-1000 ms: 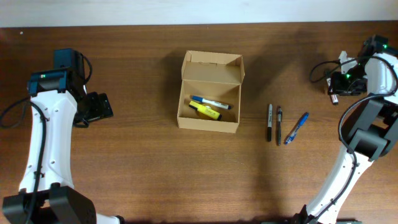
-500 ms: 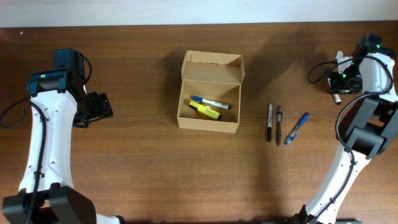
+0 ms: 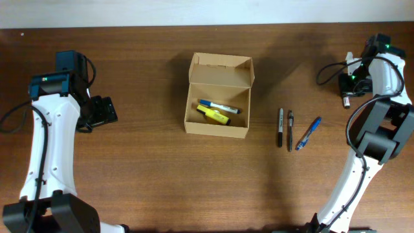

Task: Pack container
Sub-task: 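Carry the black marker into the box and release it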

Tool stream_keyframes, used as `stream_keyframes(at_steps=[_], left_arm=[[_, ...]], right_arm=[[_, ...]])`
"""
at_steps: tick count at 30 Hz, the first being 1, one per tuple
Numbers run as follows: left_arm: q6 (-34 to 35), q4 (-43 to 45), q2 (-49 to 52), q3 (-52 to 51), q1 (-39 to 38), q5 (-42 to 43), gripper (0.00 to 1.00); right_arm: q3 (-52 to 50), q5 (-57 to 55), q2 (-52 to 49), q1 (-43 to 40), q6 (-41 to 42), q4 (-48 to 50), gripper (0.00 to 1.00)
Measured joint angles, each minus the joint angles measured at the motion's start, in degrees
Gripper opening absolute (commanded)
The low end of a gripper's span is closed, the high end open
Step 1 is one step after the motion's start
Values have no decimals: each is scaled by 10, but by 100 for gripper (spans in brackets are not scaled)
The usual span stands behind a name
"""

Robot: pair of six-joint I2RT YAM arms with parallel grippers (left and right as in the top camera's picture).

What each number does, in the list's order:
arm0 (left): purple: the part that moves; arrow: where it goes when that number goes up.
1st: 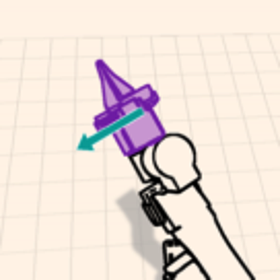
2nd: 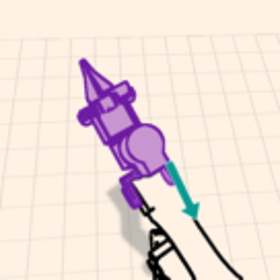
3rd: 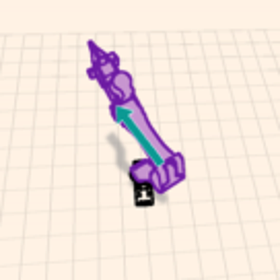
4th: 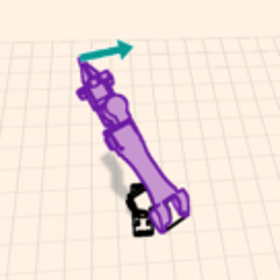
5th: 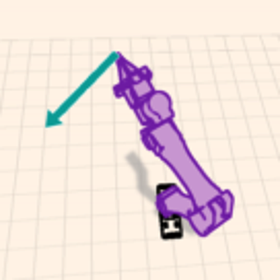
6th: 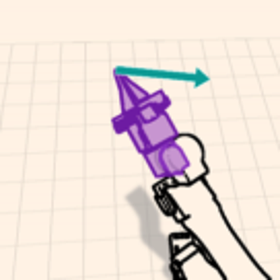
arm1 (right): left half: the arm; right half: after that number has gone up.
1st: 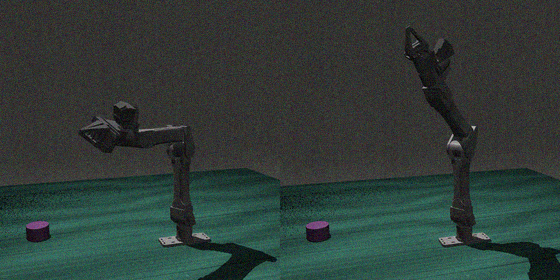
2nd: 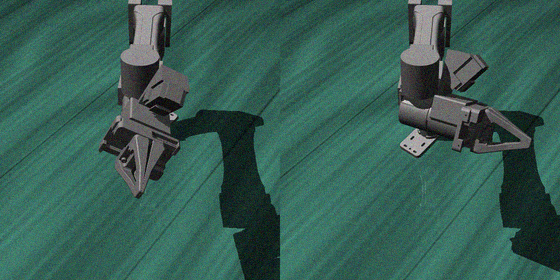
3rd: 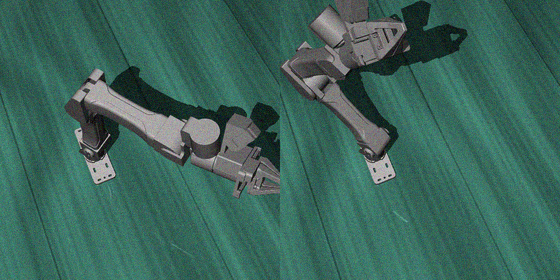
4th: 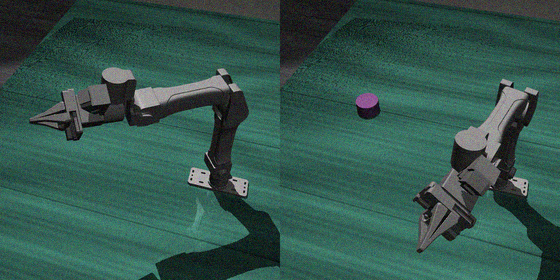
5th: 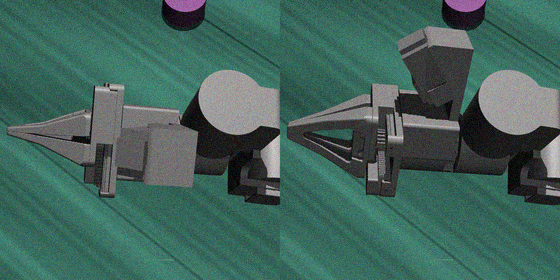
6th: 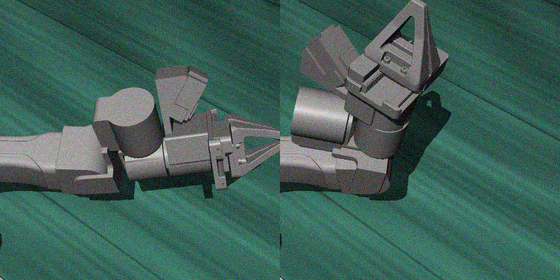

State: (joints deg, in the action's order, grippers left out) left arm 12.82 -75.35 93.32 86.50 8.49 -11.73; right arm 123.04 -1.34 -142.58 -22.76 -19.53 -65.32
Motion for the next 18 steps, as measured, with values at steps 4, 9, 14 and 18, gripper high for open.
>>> stream_keyframes(at_steps=[4, 9, 14, 18], left_arm=[[0, 0, 0, 0, 0, 0, 100], [0, 0, 0, 0, 0, 0, 100], [0, 0, 0, 0, 0, 0, 100], [0, 0, 0, 0, 0, 0, 100]], right_arm=[[0, 50, 1, 5, 20, -5, 4], [24, 97, 5, 40, 49, -35, 4], [103, 114, 56, 97, 80, -75, 4], [178, 118, 131, 157, 90, -115, 4]])
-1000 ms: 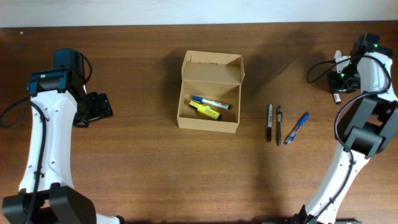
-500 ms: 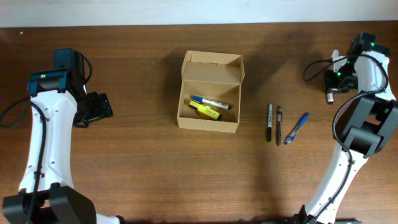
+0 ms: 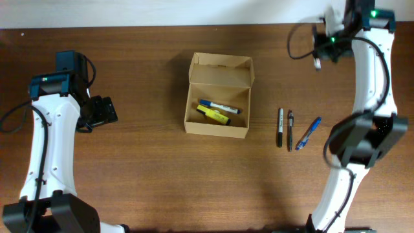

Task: Pack container
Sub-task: 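Carry the black marker into the box and release it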

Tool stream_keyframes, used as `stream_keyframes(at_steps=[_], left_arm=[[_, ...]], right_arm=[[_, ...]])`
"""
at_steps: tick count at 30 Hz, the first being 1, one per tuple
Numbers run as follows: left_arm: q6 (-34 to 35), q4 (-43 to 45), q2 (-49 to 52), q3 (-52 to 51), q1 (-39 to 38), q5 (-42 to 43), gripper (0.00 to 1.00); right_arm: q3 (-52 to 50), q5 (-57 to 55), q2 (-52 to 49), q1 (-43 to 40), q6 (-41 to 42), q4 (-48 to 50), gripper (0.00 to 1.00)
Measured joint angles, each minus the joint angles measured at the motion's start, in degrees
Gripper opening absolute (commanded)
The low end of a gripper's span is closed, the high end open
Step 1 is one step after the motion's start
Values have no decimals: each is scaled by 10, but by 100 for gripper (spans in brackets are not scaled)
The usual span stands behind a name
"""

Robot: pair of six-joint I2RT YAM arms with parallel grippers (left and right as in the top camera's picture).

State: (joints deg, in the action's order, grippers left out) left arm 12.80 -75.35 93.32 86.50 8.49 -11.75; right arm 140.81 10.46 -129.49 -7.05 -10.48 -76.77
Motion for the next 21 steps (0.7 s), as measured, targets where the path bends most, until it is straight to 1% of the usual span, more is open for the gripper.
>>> stream_keyframes(at_steps=[3, 5, 7, 10, 13, 15, 18, 21], left_arm=[[0, 0, 0, 0, 0, 0, 100], [0, 0, 0, 0, 0, 0, 100], [0, 0, 0, 0, 0, 0, 100], [0, 0, 0, 0, 0, 0, 100], [0, 0, 0, 0, 0, 0, 100], [0, 0, 0, 0, 0, 0, 100], [0, 0, 0, 0, 0, 0, 100], [0, 0, 0, 0, 0, 0, 100]], right_arm=[[52, 2, 60, 63, -5, -30, 4], [73, 3, 91, 107, -22, -47, 4], [82, 2, 115, 156, -54, -70, 4], [83, -7, 126, 229, -126, -111, 4], [60, -14, 121, 277, -186, -115, 4], [32, -18, 118, 295, -226, -111, 4], [-17, -25, 115, 311, -275, -87, 4], [-65, -28, 111, 317, -305, -46, 4]])
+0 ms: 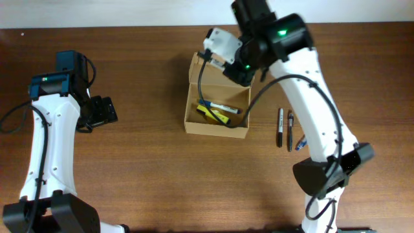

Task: Pack container
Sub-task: 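Carry the black marker into the box and release it, then move the right gripper to the grey-capped pen and grasp it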

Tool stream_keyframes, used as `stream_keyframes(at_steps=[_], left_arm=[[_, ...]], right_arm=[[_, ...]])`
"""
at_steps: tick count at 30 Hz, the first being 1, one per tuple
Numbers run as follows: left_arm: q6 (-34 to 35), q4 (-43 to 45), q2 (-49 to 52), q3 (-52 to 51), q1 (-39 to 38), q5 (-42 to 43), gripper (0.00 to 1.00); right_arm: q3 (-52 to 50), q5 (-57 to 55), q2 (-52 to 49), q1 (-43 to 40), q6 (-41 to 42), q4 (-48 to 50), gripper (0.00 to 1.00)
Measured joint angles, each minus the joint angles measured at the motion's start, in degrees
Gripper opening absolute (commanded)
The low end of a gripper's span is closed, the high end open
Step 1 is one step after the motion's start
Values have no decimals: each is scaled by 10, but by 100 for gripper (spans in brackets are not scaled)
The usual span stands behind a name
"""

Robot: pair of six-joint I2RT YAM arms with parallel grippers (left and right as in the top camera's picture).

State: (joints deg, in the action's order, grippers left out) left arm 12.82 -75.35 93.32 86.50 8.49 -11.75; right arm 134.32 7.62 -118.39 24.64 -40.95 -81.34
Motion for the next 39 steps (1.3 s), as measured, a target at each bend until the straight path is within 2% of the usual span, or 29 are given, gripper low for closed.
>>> stream_keyframes(at_steps=[10, 16, 27, 28, 29, 30, 35, 37, 39], left_arm=[[0, 0, 0, 0, 0, 0, 100], [0, 0, 0, 0, 0, 0, 100], [0, 0, 0, 0, 0, 0, 100], [0, 0, 0, 0, 0, 0, 100], [0, 0, 0, 0, 0, 0, 100], [0, 0, 0, 0, 0, 0, 100], [0, 0, 0, 0, 0, 0, 100], [0, 0, 0, 0, 0, 0, 100], [0, 0, 0, 0, 0, 0, 100]], right_arm=[[-184, -3, -7, 0, -56, 132, 4], [-268, -3, -10, 0, -63, 171, 4], [-367, -3, -10, 0, -43, 251, 5], [-371, -3, -10, 0, -38, 258, 11], [-373, -3, -10, 0, -26, 266, 29], [-374, -3, -10, 0, -19, 273, 36], [-374, -5, -10, 0, 5, 285, 37], [-374, -9, -10, 0, 24, 280, 43], [-366, -17, -10, 0, 40, 266, 44]])
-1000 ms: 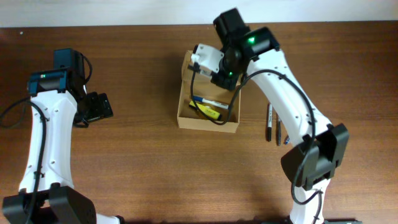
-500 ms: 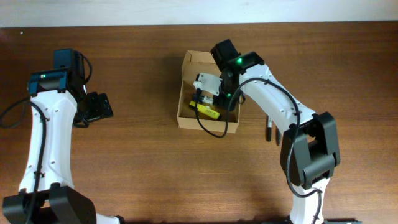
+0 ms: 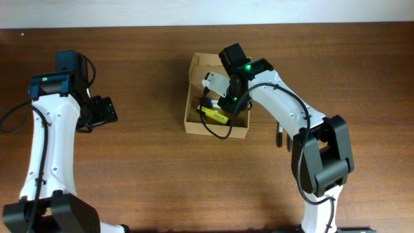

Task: Pack container
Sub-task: 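Move the right gripper to the grey-capped pen and grasp it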

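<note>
An open cardboard box (image 3: 215, 129) stands mid-table with its lid flap (image 3: 206, 63) raised at the back. Inside, a yellow marker (image 3: 213, 115) shows at the front; the rest of the contents are covered by my right arm. My right gripper (image 3: 224, 103) reaches down into the box over the markers, and its fingers are too dark and foreshortened to read. One black pen (image 3: 279, 134) peeks out on the table right of the box, beside the arm. My left gripper (image 3: 102, 111) hangs far left, away from everything.
The right arm's lower links (image 3: 320, 155) cover the table right of the box, where other pens could lie hidden. The left arm (image 3: 48, 123) stands along the left side. A pale wall edge runs along the back of the table.
My right gripper has dropped from above the box's back flap to inside the box, and the arm now folds lower over the right side. The left arm has not moved.
My right gripper was at the far right back corner, with three pens lying right of the box. Then it was at the back edge, farther left. Then it hung over the box's lid flap, and now it is inside the box. The left arm stayed still.
</note>
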Tool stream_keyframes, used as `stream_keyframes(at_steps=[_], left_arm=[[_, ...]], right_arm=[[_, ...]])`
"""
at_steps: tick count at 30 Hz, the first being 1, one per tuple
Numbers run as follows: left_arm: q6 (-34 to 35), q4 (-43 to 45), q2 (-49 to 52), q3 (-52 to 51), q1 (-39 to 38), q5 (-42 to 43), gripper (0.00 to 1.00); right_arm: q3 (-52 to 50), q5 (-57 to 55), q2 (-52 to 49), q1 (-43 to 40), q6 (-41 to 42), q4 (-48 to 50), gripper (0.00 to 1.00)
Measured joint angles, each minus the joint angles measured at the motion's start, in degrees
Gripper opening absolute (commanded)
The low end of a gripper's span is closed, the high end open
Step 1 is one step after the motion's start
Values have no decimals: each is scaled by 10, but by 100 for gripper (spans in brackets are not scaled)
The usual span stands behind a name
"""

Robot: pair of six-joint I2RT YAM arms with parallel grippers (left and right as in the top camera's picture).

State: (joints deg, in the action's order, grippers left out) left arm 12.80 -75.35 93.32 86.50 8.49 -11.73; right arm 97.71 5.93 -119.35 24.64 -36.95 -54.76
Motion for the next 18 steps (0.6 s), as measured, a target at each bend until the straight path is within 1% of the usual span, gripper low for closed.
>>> stream_keyframes(at_steps=[2, 5, 10, 12, 14, 16, 18], left_arm=[[0, 0, 0, 0, 0, 0, 100], [0, 0, 0, 0, 0, 0, 100], [0, 0, 0, 0, 0, 0, 100], [0, 0, 0, 0, 0, 0, 100], [0, 0, 0, 0, 0, 0, 100], [0, 0, 0, 0, 0, 0, 100], [0, 0, 0, 0, 0, 0, 100]], right_arm=[[26, -6, 0, 0, 14, -29, 44], [97, -11, 0, 0, 36, -82, 44], [279, -30, 0, 0, 90, -180, 44], [356, -47, 0, 0, 117, -207, 44], [410, -66, 4, 0, 142, -221, 45], [438, -91, 19, 0, 158, -228, 45], [440, -118, 41, -4, 172, -239, 45]])
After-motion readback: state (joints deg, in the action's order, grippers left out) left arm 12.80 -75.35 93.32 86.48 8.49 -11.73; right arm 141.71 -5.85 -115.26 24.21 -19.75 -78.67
